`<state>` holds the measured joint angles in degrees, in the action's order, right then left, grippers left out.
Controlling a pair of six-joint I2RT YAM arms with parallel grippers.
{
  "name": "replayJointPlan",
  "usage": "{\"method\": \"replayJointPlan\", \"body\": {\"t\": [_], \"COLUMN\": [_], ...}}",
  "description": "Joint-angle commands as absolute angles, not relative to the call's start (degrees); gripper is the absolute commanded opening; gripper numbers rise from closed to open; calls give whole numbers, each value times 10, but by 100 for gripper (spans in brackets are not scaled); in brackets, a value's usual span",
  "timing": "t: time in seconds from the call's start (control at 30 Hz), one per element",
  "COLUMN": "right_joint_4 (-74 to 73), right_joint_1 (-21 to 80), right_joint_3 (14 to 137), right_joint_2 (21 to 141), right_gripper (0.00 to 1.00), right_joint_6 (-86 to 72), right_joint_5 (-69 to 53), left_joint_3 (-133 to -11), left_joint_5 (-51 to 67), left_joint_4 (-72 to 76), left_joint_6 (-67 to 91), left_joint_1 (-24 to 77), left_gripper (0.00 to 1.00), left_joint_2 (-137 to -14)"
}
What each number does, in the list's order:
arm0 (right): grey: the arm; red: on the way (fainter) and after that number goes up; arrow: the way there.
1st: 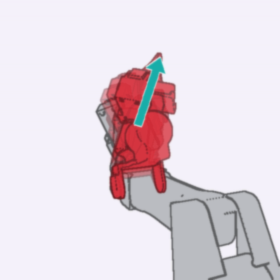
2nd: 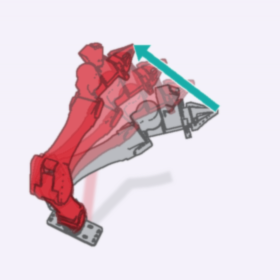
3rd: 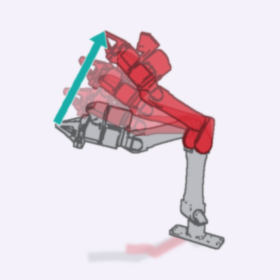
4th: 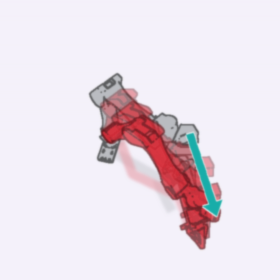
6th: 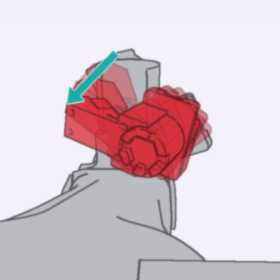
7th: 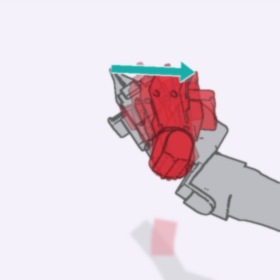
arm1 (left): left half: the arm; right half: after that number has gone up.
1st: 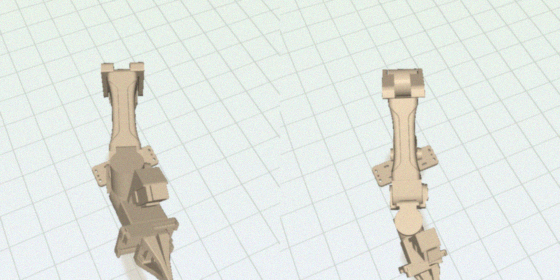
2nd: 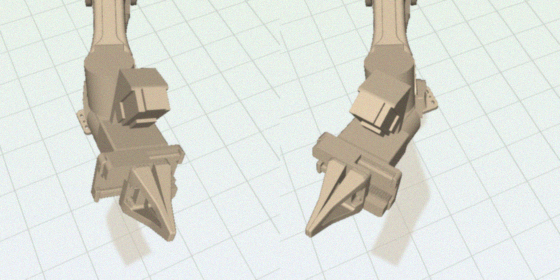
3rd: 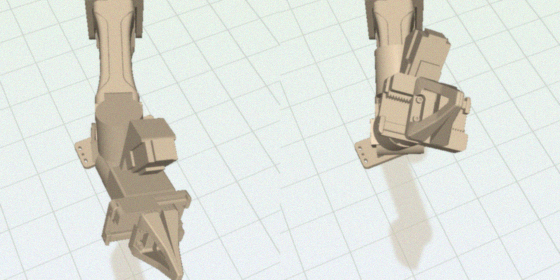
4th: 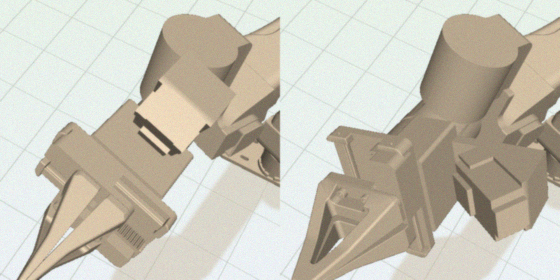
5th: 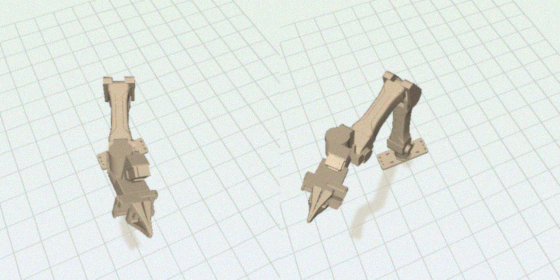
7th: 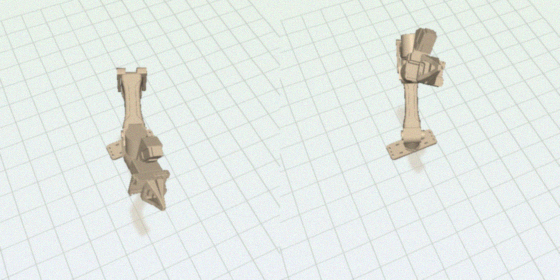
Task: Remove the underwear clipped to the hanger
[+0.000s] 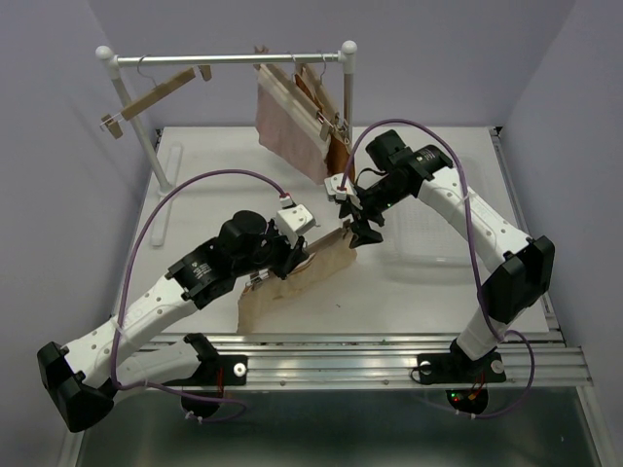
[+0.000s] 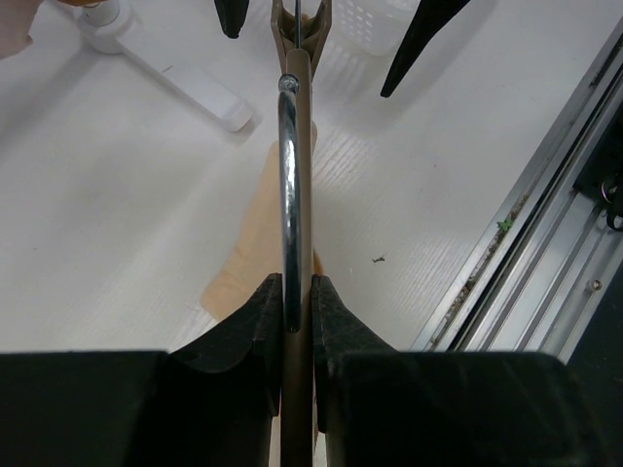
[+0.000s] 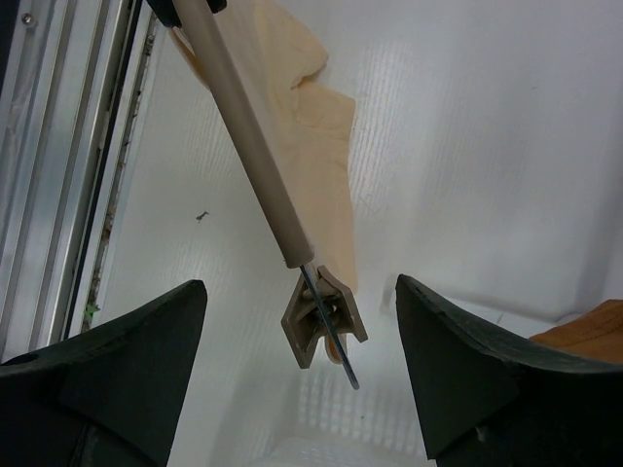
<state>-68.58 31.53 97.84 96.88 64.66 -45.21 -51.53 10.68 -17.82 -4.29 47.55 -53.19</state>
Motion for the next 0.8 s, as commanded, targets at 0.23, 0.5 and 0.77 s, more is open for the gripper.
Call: {"method": "replayJointPlan", "body": {"t": [0.23,0.5,0.77], "right_joint_4": [-654,-684,-598], "right_joint_1": [319,319,319], "right_joint_3": [1005,1034,993], "right_joint_2": [960,980,940], "right_gripper": [1,1,32], "right_joint_6": [605,613,550], "right_joint_5": [-436,-431,-407], "left_joint_3": [-530,-530,-530], "left_joint_5": [106,105,83], "left_joint_4": [-155,-155,-146], "left_joint_6": [-51,-49,-41], "left_joint_1": [478,478,477], "left_gripper": [0,0,0], "left_joint_2": [-513,-516,-513]}}
